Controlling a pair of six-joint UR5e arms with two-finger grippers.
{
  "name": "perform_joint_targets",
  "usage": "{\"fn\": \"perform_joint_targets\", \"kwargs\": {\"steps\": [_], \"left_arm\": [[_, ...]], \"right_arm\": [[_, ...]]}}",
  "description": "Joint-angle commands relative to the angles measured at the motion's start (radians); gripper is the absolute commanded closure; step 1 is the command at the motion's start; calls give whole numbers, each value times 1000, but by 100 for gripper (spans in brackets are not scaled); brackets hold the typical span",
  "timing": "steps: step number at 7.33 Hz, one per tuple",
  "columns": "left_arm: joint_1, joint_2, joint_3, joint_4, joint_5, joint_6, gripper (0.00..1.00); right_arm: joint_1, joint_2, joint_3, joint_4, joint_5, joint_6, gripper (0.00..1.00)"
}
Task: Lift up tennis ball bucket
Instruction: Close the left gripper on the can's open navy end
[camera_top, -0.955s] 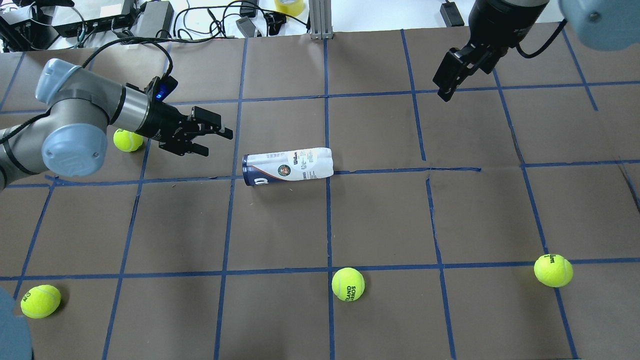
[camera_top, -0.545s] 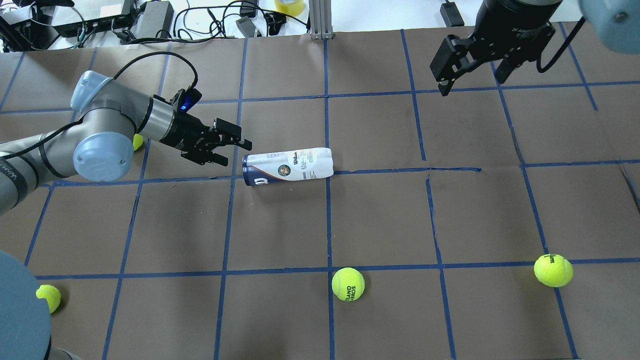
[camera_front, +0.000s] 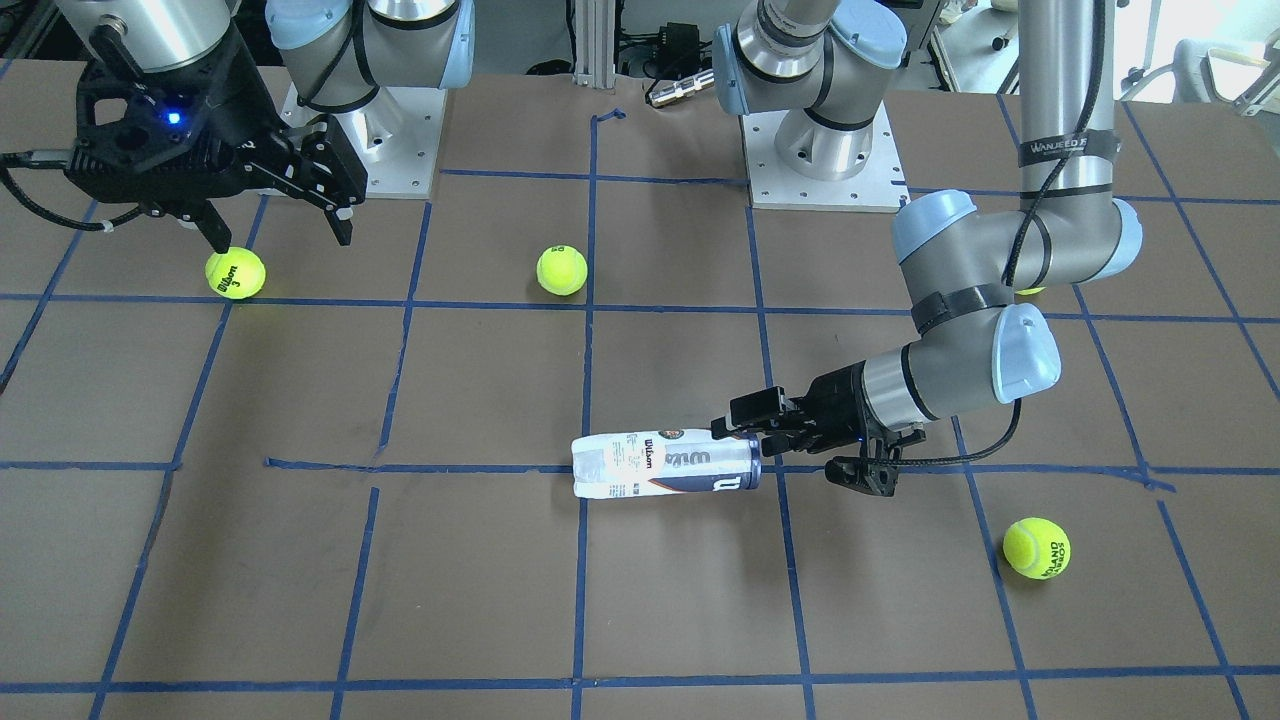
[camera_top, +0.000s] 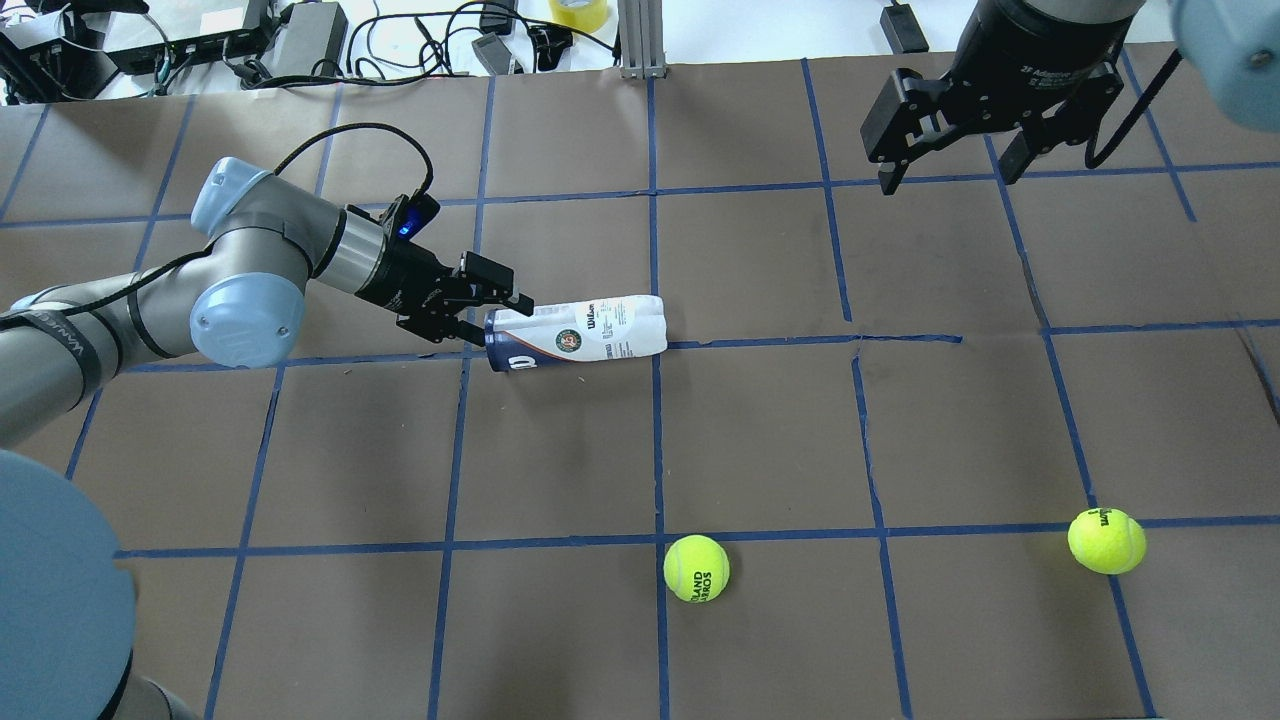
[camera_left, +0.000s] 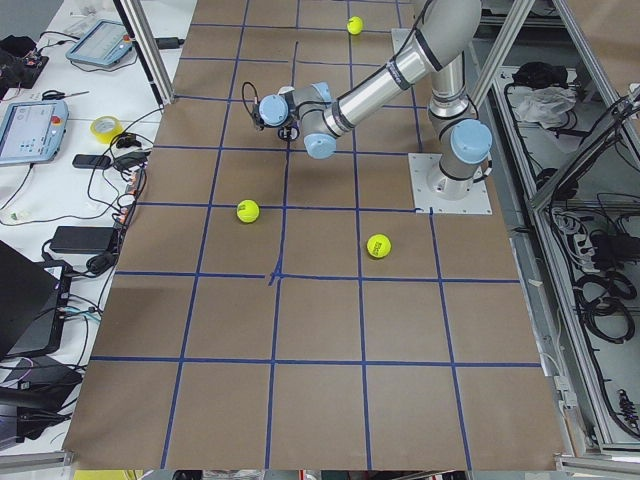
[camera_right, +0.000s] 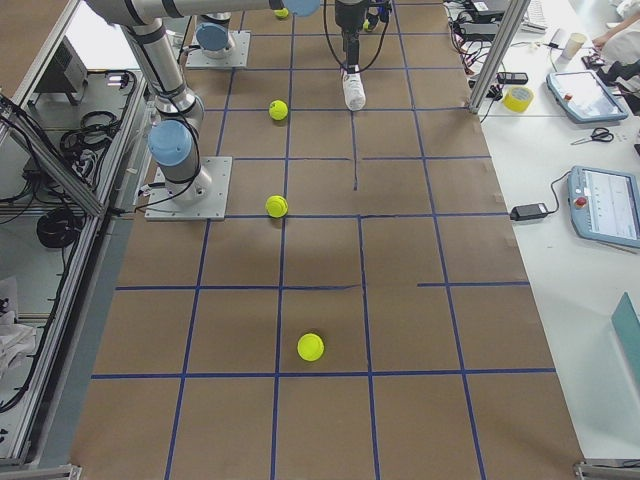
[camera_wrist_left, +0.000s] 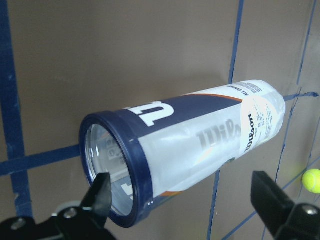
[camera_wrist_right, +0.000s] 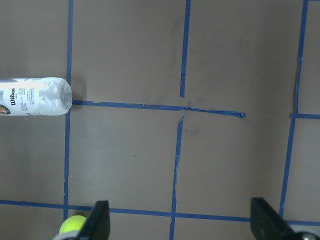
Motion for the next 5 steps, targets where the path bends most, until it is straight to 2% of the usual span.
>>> {"fn": "perform_joint_targets", "kwargs": {"steps": [1,2,3,4,5], "left_arm": [[-12,-12,1,9,-2,-2,8],[-22,-13,4,12,-2,-5,20],[-27,-13,4,12,-2,-5,55],[-29,-16,4,10,1,-2,94],[-30,-15,5,16,8,-1,100]], "right_arm": [[-1,-3,8,0,-2,-3,0],[-1,-3,8,0,0,-5,0],[-2,-3,8,-2,-2,-8,0],[-2,-3,10,-2,0,-8,0],[-1,-3,10,0,0,-8,0]]}}
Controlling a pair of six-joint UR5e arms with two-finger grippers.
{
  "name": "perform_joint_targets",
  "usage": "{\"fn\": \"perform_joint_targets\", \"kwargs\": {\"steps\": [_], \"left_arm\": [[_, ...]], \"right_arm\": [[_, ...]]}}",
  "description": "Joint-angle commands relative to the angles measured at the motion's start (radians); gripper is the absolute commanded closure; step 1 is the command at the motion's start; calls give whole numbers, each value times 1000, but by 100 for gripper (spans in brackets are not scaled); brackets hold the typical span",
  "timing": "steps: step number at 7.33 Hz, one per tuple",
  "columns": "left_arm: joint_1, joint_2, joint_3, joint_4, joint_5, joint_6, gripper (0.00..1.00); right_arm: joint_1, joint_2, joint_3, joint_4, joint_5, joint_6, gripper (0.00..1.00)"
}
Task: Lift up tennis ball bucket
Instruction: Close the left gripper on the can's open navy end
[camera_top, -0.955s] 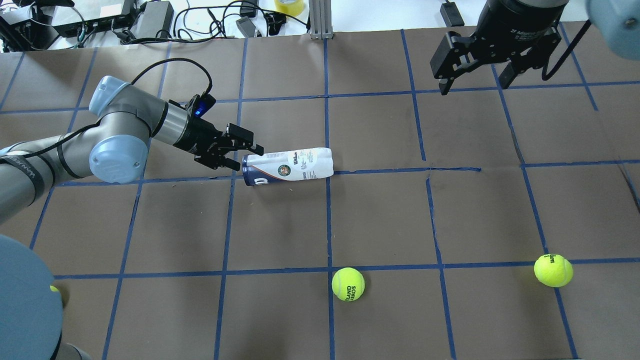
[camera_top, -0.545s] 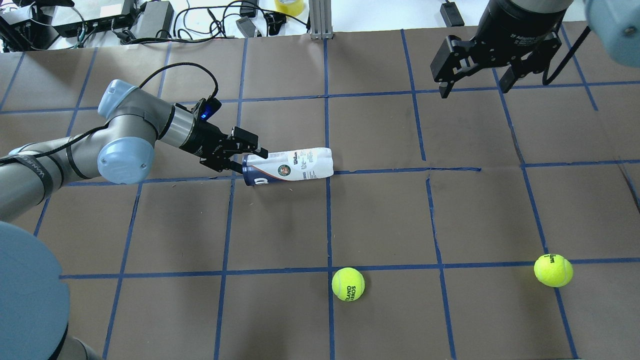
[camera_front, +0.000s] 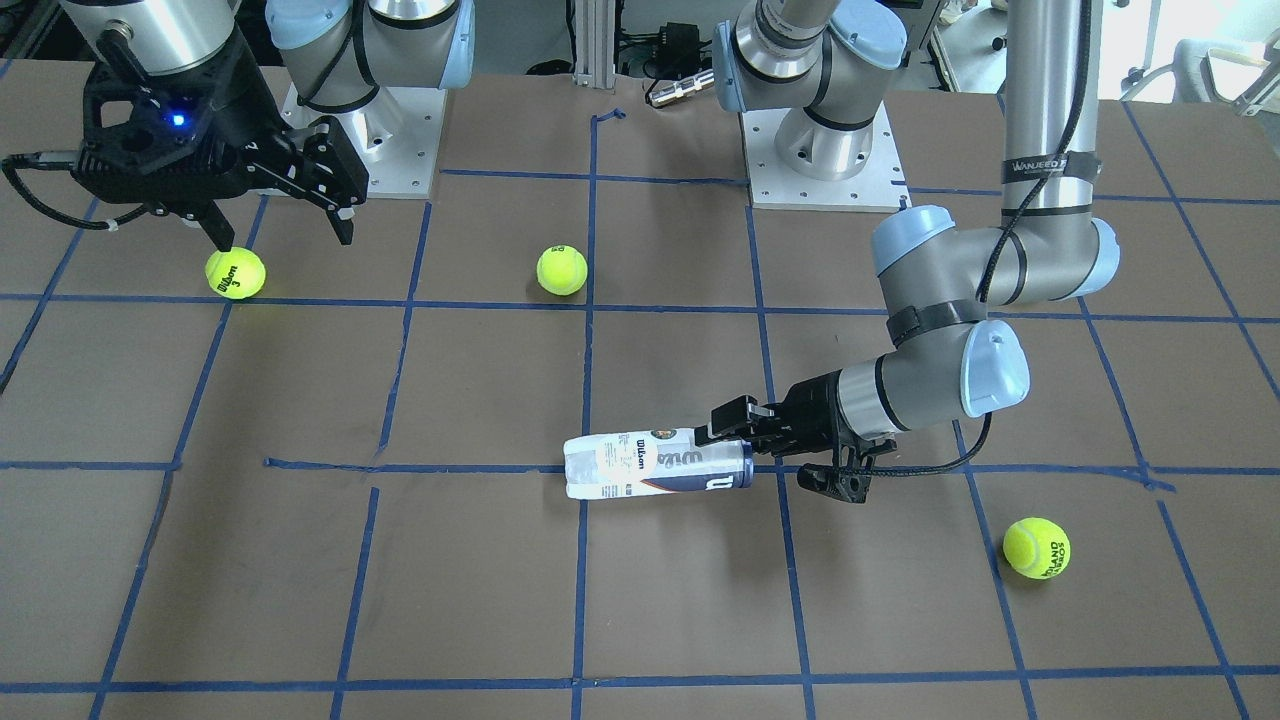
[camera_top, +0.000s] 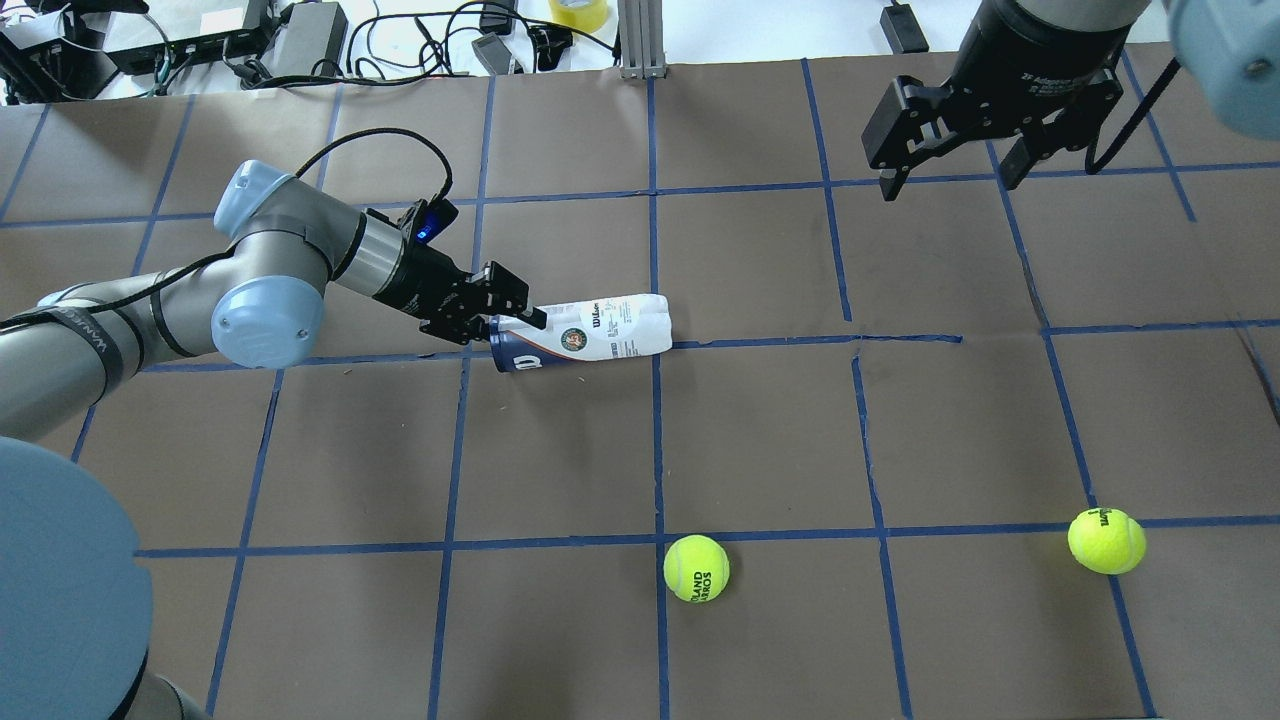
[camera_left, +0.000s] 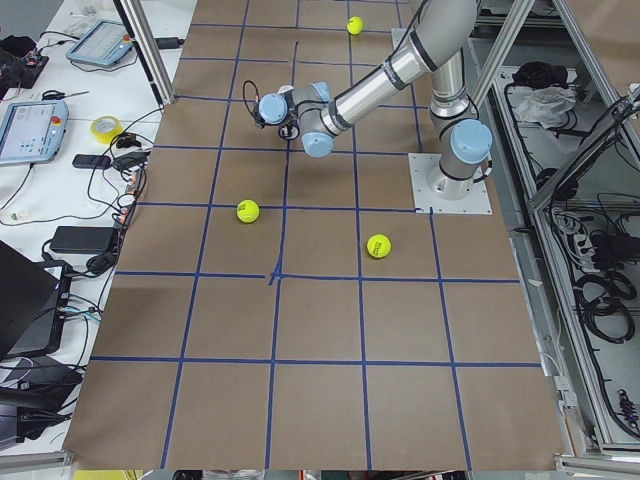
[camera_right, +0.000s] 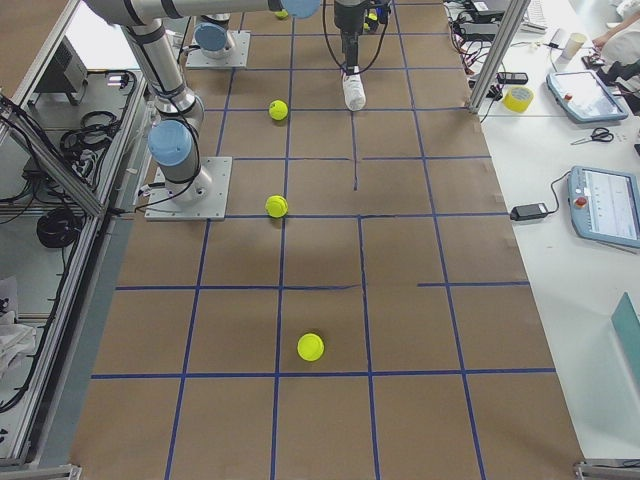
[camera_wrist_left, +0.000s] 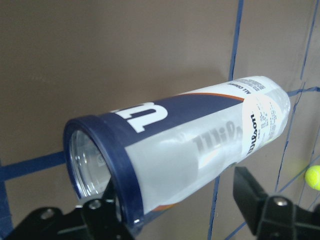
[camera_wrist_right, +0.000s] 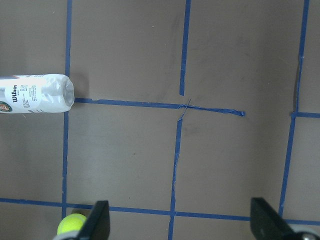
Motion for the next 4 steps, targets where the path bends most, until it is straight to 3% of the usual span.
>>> {"fn": "perform_joint_targets", "kwargs": {"steps": [1,4], "left_arm": [[-3,4,18,28,10,-30,100],[-19,26,197,4,71,-177,100]], "right_arm": [[-1,0,1,-1,-1,-2,0],[-1,0,7,-1,-1,-4,0]]}}
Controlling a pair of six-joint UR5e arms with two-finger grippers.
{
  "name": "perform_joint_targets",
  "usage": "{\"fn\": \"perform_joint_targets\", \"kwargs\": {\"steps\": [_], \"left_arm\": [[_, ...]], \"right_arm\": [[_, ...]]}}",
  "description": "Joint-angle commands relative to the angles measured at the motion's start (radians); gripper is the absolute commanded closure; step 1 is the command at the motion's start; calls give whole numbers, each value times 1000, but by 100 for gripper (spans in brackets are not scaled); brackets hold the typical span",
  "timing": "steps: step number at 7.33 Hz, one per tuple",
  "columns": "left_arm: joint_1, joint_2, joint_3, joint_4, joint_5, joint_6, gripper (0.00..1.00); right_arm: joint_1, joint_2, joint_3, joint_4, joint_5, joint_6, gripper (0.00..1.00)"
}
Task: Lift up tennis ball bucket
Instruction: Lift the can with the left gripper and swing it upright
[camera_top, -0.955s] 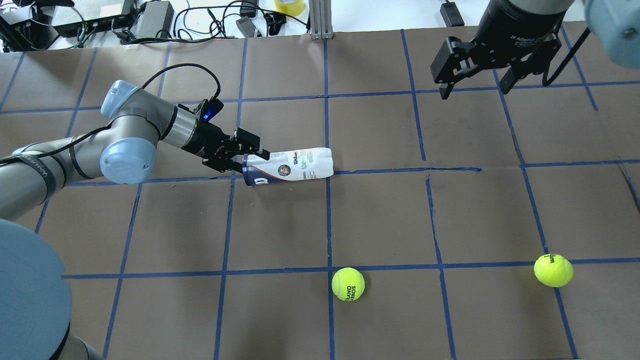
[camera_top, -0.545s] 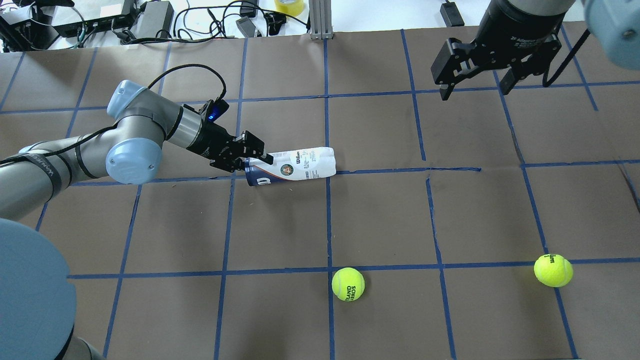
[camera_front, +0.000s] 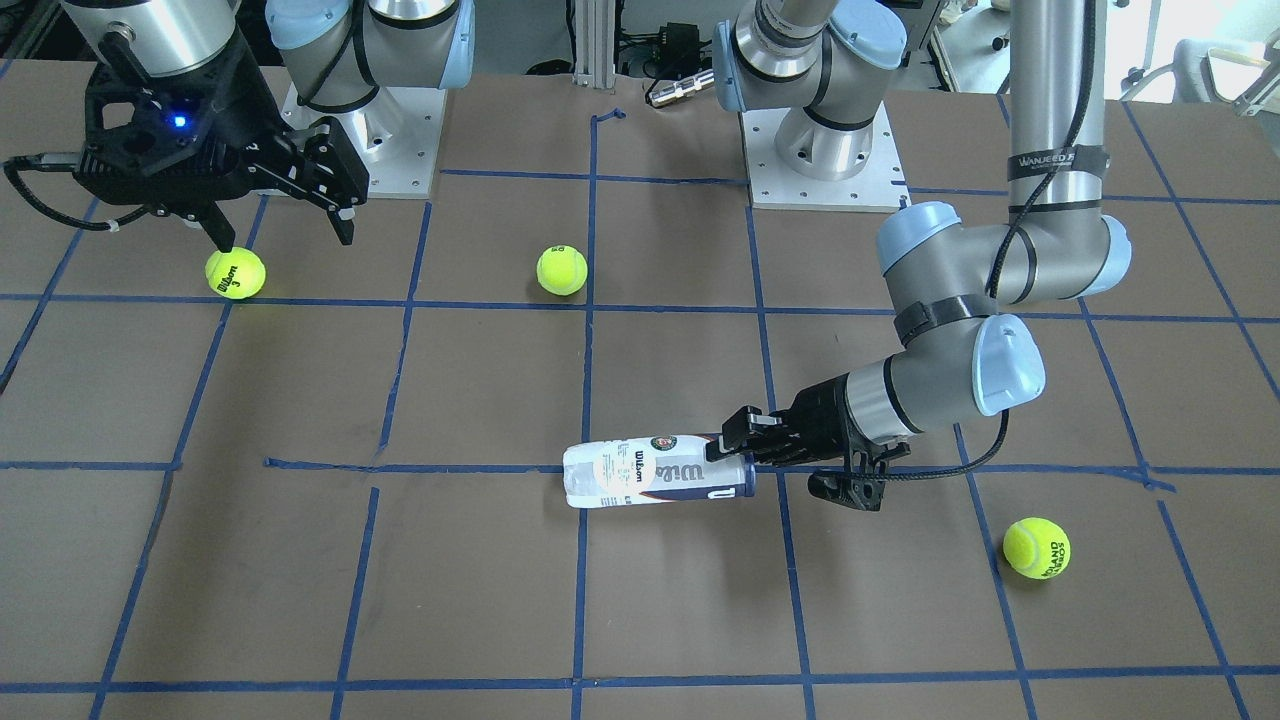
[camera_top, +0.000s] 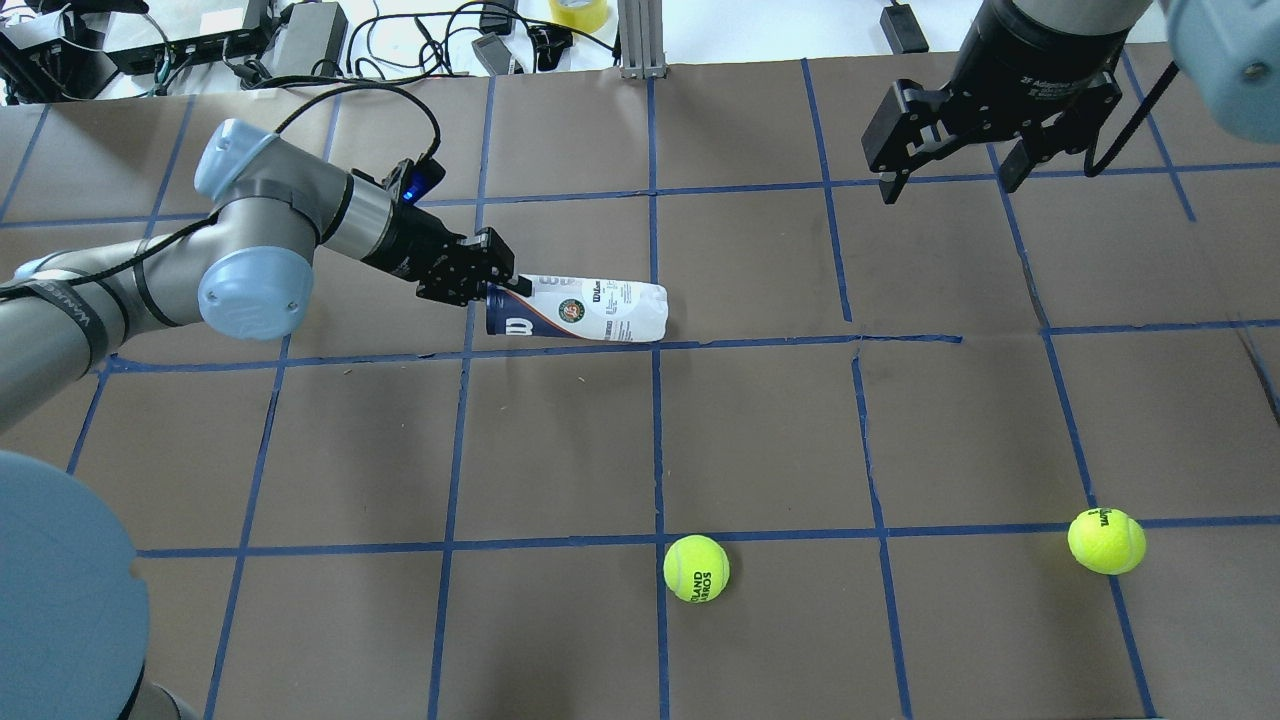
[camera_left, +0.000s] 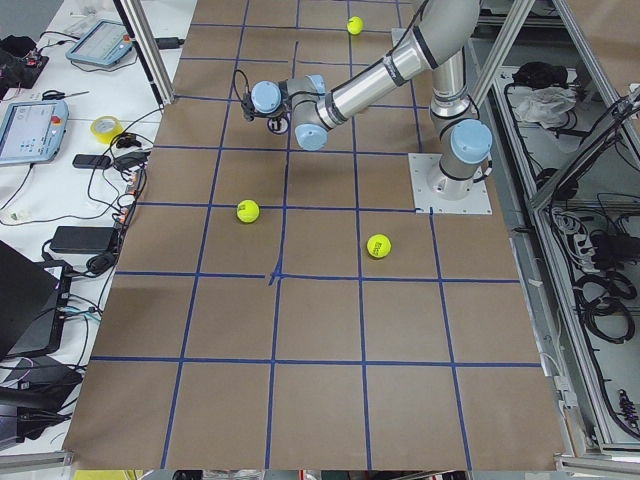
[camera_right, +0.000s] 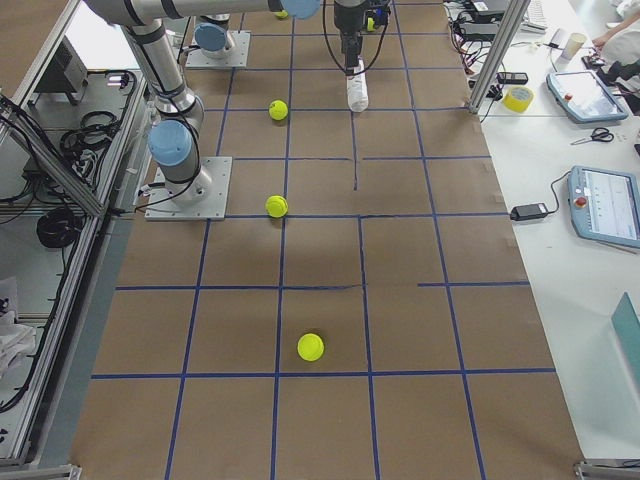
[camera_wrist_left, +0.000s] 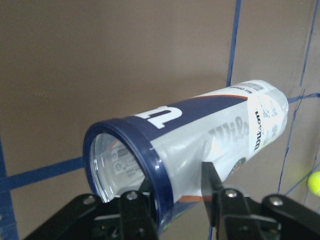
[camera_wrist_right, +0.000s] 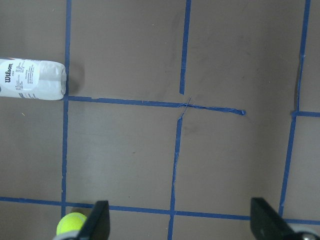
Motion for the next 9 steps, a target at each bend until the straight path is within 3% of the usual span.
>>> {"fn": "perform_joint_targets", "kwargs": {"steps": [1,3,6,8,9], "left_arm": [[-40,18,158,-32,72,-165,100],[-83,22,296,-110,234,-214,100],[-184,3,384,-101,500,-213,100],[-243,-7,410,-107,619,-198,100],[-278,-24,410,-101,630,-198,100]], "right_arm": [[-1,0,1,1,-1,-2,0],[-1,0,3,1,-1,-2,0],[-1,0,9,0,-1,-2,0],[-1,0,9,0,-1,-2,0],[-2,0,11,1,-1,-2,0]]}}
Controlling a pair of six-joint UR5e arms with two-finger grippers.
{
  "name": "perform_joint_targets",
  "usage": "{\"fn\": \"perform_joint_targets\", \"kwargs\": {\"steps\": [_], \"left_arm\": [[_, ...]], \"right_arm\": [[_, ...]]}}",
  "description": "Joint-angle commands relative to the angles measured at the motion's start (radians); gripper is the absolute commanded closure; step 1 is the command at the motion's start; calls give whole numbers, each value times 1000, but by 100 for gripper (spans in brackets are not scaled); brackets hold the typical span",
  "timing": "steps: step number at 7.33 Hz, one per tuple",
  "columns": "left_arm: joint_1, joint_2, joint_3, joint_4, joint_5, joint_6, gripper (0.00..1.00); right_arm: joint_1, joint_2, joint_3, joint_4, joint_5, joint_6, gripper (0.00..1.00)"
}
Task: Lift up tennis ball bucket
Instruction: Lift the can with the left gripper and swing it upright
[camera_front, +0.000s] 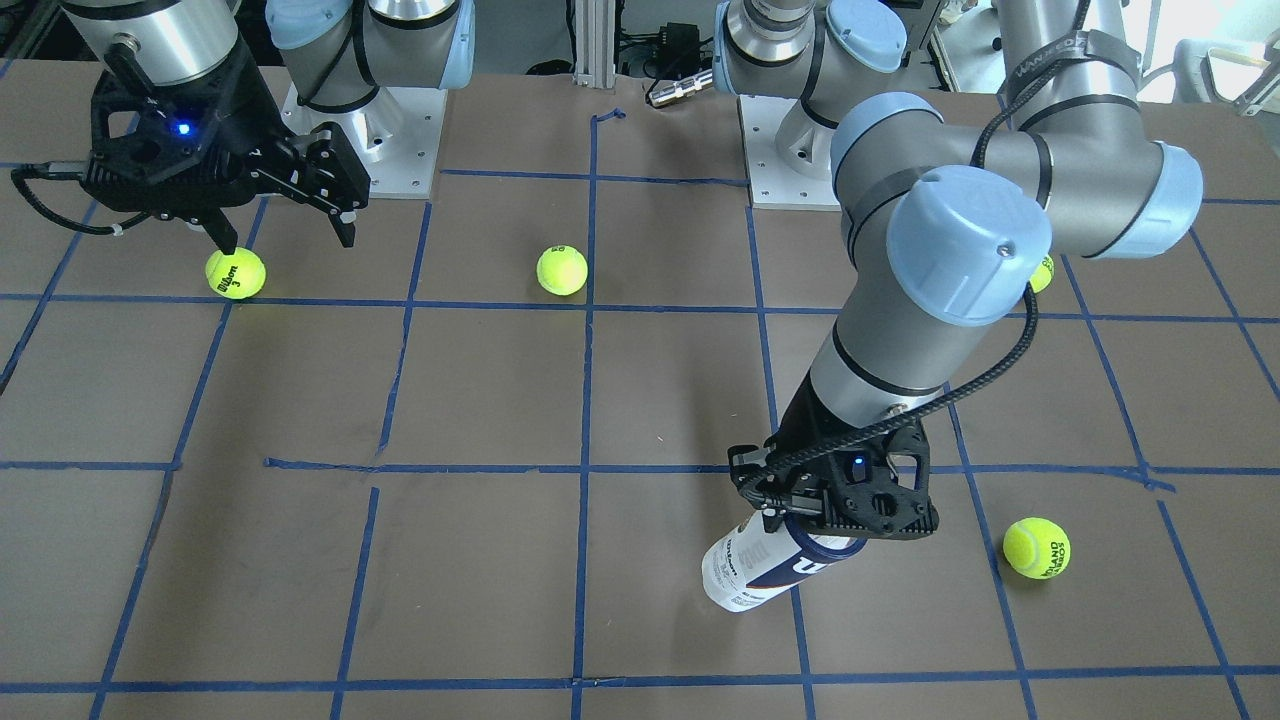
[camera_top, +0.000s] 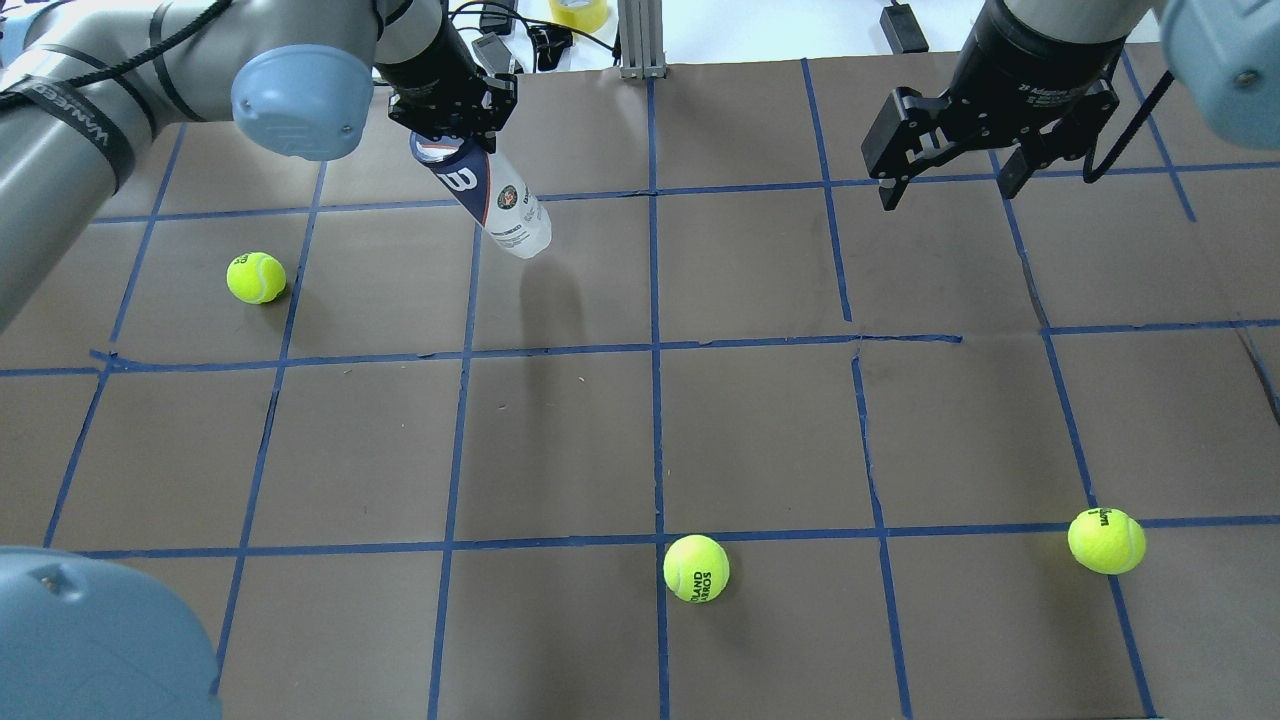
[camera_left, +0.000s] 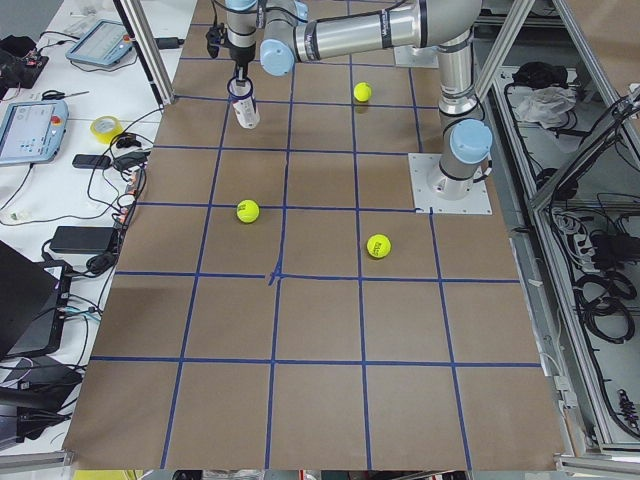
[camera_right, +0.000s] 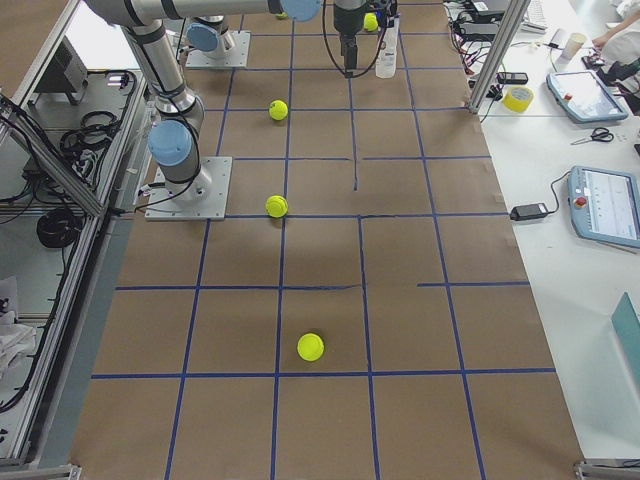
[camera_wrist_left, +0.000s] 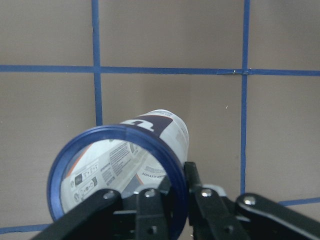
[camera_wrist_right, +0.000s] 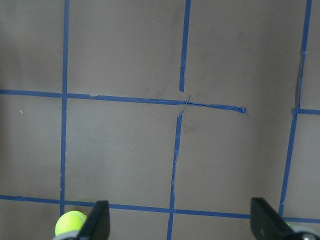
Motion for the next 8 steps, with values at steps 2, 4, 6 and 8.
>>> {"fn": "perform_joint_targets", "kwargs": {"steps": [2,4,6,8], "left_arm": [[-80,-48,5,32,64,-11,100],[-99,-57,2,34,99,-17,100],[-106,-60,2,31,89,-76,1],[-117,-53,8,21,87,-80,0]], "right_arm": [[0,0,1,1,0,0,0],[0,0,1,1,0,0,0],[0,0,1,1,0,0,0],[0,0,3,1,0,0,0]]}}
